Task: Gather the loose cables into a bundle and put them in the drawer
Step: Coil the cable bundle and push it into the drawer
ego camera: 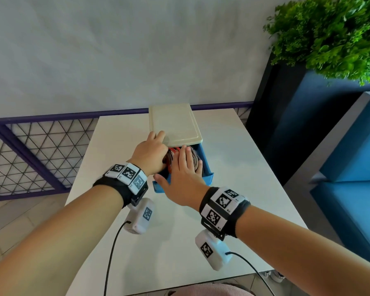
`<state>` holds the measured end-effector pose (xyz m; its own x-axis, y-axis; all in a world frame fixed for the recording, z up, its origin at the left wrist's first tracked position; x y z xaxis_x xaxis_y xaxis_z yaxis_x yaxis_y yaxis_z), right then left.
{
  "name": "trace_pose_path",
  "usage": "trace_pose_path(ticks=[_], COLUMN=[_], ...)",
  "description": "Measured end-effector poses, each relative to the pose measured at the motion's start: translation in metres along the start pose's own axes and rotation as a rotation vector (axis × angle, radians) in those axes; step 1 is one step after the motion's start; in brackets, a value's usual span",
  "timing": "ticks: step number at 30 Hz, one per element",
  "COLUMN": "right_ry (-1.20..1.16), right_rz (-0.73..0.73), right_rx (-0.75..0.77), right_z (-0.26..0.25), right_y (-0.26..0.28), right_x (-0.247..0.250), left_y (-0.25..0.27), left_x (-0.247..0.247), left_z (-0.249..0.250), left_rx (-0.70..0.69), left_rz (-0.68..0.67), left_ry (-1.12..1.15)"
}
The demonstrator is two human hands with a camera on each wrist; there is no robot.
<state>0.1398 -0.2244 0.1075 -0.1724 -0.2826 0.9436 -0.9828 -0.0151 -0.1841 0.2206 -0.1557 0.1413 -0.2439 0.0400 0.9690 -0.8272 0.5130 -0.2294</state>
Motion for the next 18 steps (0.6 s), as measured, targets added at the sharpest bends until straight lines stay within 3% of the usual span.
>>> trace_pose_path(ticks=[5, 8, 14, 18], right_ry=[0.04, 0.033, 0.153, 0.033], right_rz=[-0.148, -0.229, -0.161, -0.281], right_rx=[0.057, 0.172, 0.522, 0.596], right_z=[-0.001, 0.005, 0.03, 0.036], right_y=[-0.005, -0.013, 0.0, -0.002], right_x=[-0.01, -0.001, 0.027, 0.024], left_y=[0.003, 0.008, 0.015, 0.017], left_x=[-0.002, -0.006, -0.012, -0.016], left_z=[-0.01, -0.013, -0.014, -0.016], left_rx=[0.009, 0.037, 0.059, 0.067], left_rz=[-0.165, -0.234, -0.185, -0.176], left_ry=[0.132, 0.2, 0.278, 0.319])
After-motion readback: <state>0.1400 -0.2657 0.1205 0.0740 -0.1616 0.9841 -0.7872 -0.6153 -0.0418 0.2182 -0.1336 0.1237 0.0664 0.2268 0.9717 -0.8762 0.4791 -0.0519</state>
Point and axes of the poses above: each hand's wrist, its own y-axis away from the middle knuckle, its own x-axis out of the back of the hand, z = x × y, the point moved 7 cm from there along -y, towards the middle knuckle, and after that the axes turned 12 degrees about z, right-handed, at the moved point
